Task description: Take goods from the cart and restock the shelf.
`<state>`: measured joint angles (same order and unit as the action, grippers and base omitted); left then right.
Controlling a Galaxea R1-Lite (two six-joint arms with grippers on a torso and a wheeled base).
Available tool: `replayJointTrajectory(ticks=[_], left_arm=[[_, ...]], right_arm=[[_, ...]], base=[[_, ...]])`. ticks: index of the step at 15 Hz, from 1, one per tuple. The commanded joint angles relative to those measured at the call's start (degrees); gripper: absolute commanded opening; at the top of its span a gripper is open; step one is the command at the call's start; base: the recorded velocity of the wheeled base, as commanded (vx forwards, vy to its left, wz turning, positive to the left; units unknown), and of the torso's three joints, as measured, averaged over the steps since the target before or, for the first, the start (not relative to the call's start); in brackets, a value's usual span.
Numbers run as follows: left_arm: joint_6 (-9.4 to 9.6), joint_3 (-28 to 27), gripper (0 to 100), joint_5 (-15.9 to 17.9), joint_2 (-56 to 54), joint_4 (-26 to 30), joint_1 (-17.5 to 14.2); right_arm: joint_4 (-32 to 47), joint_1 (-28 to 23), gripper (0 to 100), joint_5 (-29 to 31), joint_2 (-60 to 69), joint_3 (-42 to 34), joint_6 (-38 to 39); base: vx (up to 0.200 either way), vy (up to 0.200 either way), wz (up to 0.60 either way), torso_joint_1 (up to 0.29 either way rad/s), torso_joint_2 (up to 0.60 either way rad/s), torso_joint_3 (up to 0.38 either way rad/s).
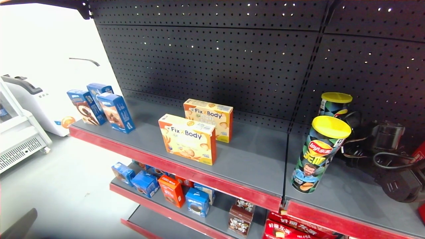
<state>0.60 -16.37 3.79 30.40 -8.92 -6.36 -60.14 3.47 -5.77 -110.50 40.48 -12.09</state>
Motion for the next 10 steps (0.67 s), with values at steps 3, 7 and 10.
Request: replayJointTrajectory(ticks=[3,7,10], left_arm=[[0.02,0.64,100,-0.01,-0.17,-0.04,0.04],[0.02,0.82,100,-0.01,-0.17,-0.04,-0.05],[0.02,0.82,100,-0.01,-0.26,-0.13,0.04]], right_arm=[[-1.74,0.30,100,0.32,0.10,-0.93,-0.04],[-1.74,-0.05,100,0.32,2.21,-3.48,-0.04],[-1.74,0.13,100,0.23,4.76,-6.12,-0.04]], base=[[0.000,0.000,0.00,0.000,0.00,0.000],[0.000,0.000,0.00,0.000,0.00,0.000],[0.000,0.000,0.00,0.000,0.00,0.000]])
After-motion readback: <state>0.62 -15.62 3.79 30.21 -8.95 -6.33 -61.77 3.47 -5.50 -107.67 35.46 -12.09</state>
